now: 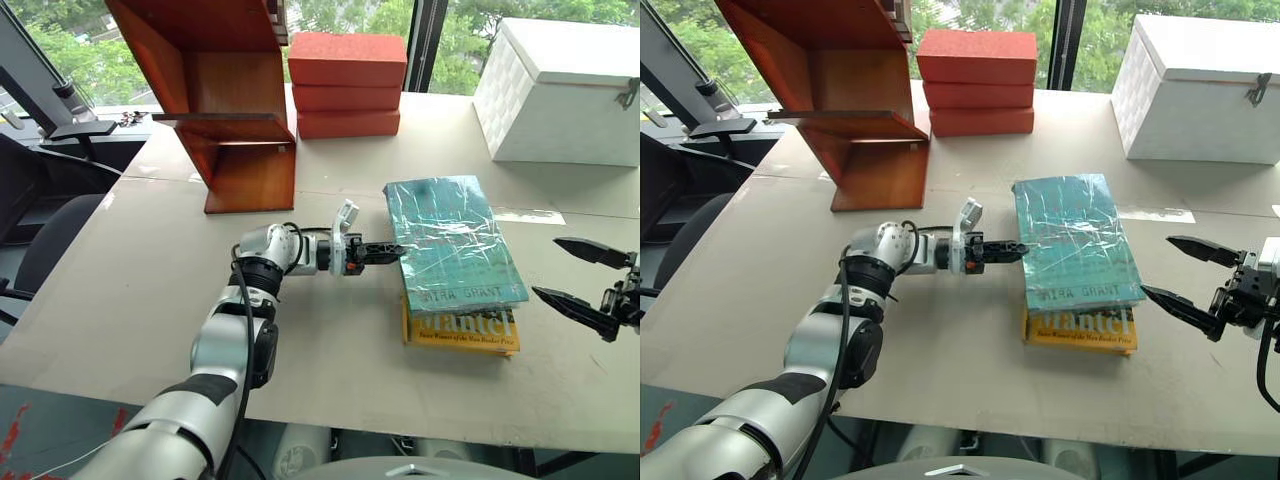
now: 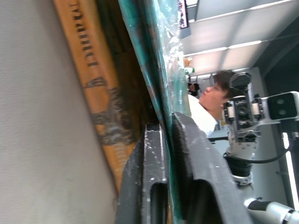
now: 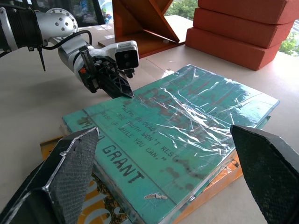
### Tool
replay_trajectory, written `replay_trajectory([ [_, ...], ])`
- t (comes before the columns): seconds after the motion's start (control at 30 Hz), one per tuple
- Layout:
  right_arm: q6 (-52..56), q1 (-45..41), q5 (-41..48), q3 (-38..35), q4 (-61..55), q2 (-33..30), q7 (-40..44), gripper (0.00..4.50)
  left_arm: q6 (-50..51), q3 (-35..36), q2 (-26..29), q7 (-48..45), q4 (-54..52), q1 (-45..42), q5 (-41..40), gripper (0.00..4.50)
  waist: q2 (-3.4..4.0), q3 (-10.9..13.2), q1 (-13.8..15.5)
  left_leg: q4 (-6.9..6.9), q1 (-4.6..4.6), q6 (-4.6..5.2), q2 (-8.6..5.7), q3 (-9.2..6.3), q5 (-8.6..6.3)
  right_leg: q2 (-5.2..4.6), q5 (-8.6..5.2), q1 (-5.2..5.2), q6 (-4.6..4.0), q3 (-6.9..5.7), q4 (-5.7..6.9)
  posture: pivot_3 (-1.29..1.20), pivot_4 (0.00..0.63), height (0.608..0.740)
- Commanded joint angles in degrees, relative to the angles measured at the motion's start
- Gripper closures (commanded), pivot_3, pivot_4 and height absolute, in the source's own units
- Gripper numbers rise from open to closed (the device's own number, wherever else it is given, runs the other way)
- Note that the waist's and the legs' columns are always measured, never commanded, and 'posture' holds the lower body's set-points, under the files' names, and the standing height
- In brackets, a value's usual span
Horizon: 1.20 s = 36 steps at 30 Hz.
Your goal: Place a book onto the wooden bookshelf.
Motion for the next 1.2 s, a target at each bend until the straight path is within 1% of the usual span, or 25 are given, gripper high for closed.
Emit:
replay_trajectory([
  [0.03,0.68,-0.36,0.99,-0.92,-1.97,-0.86,-0.27,0.0,1.71,2.49,-0.12,1.07,-2.07,0.77,-1.65,4.42,0.0,0.0,-0.16,0.01,-0.01,0.0,0.0,0.0,0.0,0.0,0.01,0.0,0.0,0.01,0.0,0.0,0.15,0.718],
  [0.27,1.75,-2.68,1.53,-1.26,-0.3,-1.27,-0.49,0.0,6.76,8.75,1.21,3.91,-11.94,0.95,-6.59,4.42,-0.03,0.05,-0.47,-0.01,-0.04,-0.04,0.02,0.01,0.02,0.01,0.0,-0.07,-0.01,0.03,0.01,0.0,0.15,0.718],
  [0.47,2.08,-4.55,1.77,-1.54,0.9,-1.54,-0.23,0.0,14.16,15.43,1.74,10.76,-26.78,1.48,-12.64,4.42,-0.03,0.06,-0.33,-0.04,-0.06,-0.05,0.02,0.01,0.02,-0.02,0.0,-0.07,-0.01,0.01,0.0,0.0,0.15,0.718],
  [0.53,2.37,-5.44,2.12,-1.58,0.93,-1.24,-0.79,0.0,14.42,15.53,3.06,12.42,-32.69,1.81,-13.44,4.42,-0.03,0.06,-0.39,-0.04,-0.06,-0.05,0.02,0.01,0.02,-0.03,0.0,-0.07,0.0,0.01,0.0,0.0,0.15,0.718],
  [0.57,2.66,-5.89,2.56,-1.68,0.87,-1.02,-1.24,0.0,13.01,14.83,3.94,12.99,-36.03,2.15,-13.18,4.42,-0.01,0.05,-0.38,-0.04,-0.06,-0.07,0.02,0.01,0.03,-0.03,0.0,-0.07,0.0,0.01,0.01,0.0,0.15,0.718],
  [0.7,3.77,-7.66,4.23,-2.13,1.33,-0.57,-2.55,0.0,1.83,7.57,8.82,12.19,-49.38,4.05,-8.95,4.42,0.0,0.08,-0.42,-0.07,0.0,-0.16,0.02,0.01,0.08,-0.01,0.01,-0.05,-0.01,0.03,0.03,0.0,0.15,0.718],
  [0.83,4.13,-9.66,4.92,-2.44,2.64,-0.67,-3.3,0.0,-11.01,1.85,12.8,11.91,-57.89,4.34,-2.83,4.42,0.0,0.08,-0.27,-0.06,0.02,-0.19,0.01,0.01,0.1,-0.02,0.01,-0.03,-0.02,0.04,0.03,0.0,0.15,0.718],
  [0.9,4.63,-11.74,5.68,-1.92,3.16,-0.39,-4.31,0.0,-22.19,-3.57,16.46,11.97,-62.25,3.48,5.26,4.42,0.02,0.08,-0.33,-0.06,0.02,-0.19,0.01,0.03,0.1,-0.02,0.01,-0.03,-0.03,0.07,0.01,0.0,0.15,0.718],
  [1.0,5.68,-13.8,6.8,-1.66,3.5,-0.03,-5.16,0.0,-32.53,-7.67,19.5,13.03,-64.12,1.91,12.88,4.42,0.03,0.08,-0.25,-0.07,0.03,-0.19,0.01,0.08,0.1,0.0,0.01,-0.03,-0.04,0.13,-0.02,0.0,0.15,0.718],
  [1.1,6.86,-17.17,8.14,-0.81,4.7,0.33,-5.91,0.0,-44.98,-11.93,25.82,13.63,-63.96,-1.41,24.98,4.42,0.01,0.11,-0.29,-0.07,0.02,-0.18,0.0,0.09,0.1,0.03,0.01,-0.04,-0.04,0.18,-0.03,0.0,0.15,0.718],
  [1.2,7.91,-20.15,9.13,-0.27,6.19,0.7,-6.24,0.0,-51.82,-13.15,29.86,14.14,-62.13,-3.04,31.28,4.42,0.02,0.12,-0.46,-0.13,0.04,-0.17,0.01,0.15,0.09,0.11,0.01,-0.07,-0.04,0.23,-0.06,0.0,0.15,0.718],
])
